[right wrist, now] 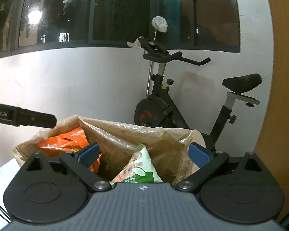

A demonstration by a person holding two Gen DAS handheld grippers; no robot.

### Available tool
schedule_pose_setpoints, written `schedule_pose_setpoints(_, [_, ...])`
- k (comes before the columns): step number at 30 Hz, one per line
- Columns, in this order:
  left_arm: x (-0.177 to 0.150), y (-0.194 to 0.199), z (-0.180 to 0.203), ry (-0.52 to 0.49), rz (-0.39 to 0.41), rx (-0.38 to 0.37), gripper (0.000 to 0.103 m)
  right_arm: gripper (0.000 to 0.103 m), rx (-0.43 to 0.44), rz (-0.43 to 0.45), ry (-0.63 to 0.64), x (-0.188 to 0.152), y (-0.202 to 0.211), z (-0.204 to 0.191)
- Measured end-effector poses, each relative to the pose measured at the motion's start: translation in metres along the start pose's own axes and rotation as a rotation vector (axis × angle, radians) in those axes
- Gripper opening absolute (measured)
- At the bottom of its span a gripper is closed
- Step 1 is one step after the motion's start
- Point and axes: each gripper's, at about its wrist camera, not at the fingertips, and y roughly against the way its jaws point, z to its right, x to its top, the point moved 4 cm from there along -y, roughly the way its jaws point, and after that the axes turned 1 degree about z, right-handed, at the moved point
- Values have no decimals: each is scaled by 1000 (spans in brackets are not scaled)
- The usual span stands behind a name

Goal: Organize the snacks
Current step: 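Carry both bags over the box and open both tools to drop them inside, then move both tools back toward the yellow bag and wafer pack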

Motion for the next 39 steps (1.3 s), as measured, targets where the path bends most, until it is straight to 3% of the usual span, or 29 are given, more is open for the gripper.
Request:
schedule_pose_setpoints(16, [-24,71,-14,6,28,49,86,101,-12,20,-77,-25,70,-3])
schedule_pose_setpoints(25, [-65,88,-19,30,-6,60,86,100,4,9,-72,-63,91,-16])
schedule_pose_setpoints(39, [-179,83,-14,154,-257,108,81,97,10,-145,-81,-158,93,-42])
